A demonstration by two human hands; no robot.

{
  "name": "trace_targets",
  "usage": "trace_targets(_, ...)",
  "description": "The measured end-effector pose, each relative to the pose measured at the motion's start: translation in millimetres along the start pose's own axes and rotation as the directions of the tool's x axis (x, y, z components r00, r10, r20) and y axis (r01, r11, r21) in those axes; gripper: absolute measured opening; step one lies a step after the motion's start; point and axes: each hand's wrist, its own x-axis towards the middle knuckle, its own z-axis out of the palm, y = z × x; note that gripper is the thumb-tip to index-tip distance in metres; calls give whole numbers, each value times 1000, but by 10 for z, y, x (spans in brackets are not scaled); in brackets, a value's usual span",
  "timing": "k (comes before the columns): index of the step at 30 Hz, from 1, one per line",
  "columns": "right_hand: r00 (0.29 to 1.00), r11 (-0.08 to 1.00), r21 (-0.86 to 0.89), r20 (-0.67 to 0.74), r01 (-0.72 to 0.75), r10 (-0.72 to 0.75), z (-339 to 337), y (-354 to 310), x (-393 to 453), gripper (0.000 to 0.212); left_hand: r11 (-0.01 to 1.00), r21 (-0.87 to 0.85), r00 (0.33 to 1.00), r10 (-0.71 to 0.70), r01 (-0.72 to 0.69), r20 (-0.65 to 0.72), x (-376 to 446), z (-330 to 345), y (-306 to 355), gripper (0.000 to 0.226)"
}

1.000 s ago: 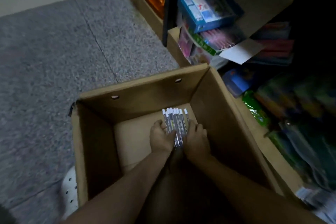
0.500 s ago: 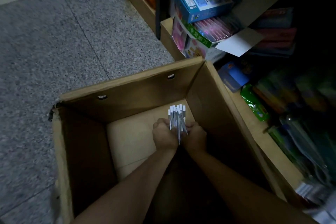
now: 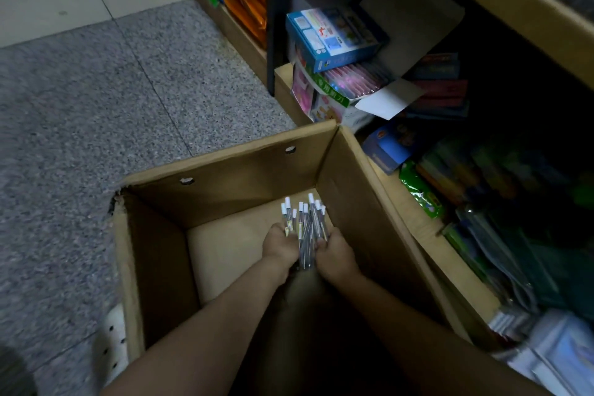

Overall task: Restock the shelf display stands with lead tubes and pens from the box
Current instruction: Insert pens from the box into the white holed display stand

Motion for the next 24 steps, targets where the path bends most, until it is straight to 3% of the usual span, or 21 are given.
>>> trace_targets(4,997,993,115,73,11,-20,-221,-143,-301,14,989,-144,985,7,18,173,-291,-224,195,17)
trace_targets(7,989,972,235,143,2,-37,-504,-281,-587,23,997,-74,965,26,-7,260,-606,-467,433,20)
trace_targets(10,977,958,280,177,65,-118,-884,-470,-961,21,986,23,933,148,-165,327,-1000,-683,836,29)
trace_targets(12,969,924,357,145,137,-200,-1163,-628,-1221,20,963,-53,903,267,-265,338,-1296,-761,1161,25)
trace_targets(14,966,866,474,107,158,-235,-1469,-792,-1498,16,942,-205,861,327,-265,389,-1607,-785,1485,24)
trace_targets(16,957,822,532,73,202,-282,-1781,-918,-1801,17,916,-323,785,378,-238,491,-1937,-772,1768,22)
trace_targets(19,921,768,550,-6,329,-390,-2165,-1003,-2226,19,877,-353,629,480,-326,611,-2413,-740,2069,19)
trace_targets(24,858,685,544,-140,484,-495,-2435,-976,-2638,22,735,-373,434,650,-566,624,-2942,-633,2254,18)
